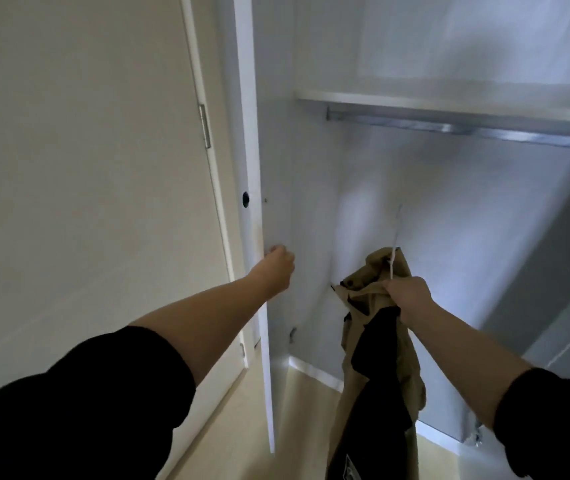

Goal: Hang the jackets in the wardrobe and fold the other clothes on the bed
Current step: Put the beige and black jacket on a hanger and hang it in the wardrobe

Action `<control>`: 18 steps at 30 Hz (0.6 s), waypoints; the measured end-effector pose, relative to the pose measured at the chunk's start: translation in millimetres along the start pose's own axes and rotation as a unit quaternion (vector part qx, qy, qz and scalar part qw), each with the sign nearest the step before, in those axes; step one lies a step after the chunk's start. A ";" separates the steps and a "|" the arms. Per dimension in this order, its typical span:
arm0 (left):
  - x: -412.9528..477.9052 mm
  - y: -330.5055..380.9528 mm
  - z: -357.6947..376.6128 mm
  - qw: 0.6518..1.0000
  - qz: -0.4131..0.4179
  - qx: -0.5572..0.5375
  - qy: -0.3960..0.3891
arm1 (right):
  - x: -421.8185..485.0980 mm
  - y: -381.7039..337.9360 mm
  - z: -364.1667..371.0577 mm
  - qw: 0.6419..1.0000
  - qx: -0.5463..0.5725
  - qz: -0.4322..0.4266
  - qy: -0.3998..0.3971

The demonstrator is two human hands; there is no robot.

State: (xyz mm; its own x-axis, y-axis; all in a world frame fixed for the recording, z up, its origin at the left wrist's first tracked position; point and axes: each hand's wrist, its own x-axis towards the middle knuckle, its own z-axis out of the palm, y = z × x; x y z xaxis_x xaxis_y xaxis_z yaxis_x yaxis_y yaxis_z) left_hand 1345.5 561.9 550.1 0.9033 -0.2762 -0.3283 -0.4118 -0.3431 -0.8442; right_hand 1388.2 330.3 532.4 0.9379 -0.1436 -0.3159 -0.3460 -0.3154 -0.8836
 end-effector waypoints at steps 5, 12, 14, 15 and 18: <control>-32.7 -31.7 73.2 1.000 0.015 0.013 0.000 | -20.8 -16.3 59.5 1.000 -0.009 -0.008 -0.019; -48.9 -67.1 158.6 0.997 0.037 -0.035 0.057 | -31.6 -53.9 141.0 0.998 0.049 0.025 -0.019; -50.8 -75.5 177.1 0.998 0.023 -0.040 0.049 | -32.1 -60.4 158.8 0.997 0.069 0.029 -0.013; -50.4 -79.3 183.8 0.997 0.022 -0.035 0.063 | -32.1 -63.1 166.1 0.996 0.081 0.029 -0.008; -45.0 -87.4 187.1 0.992 0.052 -0.067 0.096 | -30.8 -71.8 181.6 0.989 0.140 0.037 0.020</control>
State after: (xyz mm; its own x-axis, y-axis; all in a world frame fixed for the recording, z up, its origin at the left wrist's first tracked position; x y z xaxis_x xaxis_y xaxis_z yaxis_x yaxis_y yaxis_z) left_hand 1363.5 772.3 559.5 0.8206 -0.4781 -0.3132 -0.5259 -0.4170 -0.7413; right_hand 1389.0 527.6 542.9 0.9062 -0.1950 -0.3753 -0.3883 -0.0319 -0.9210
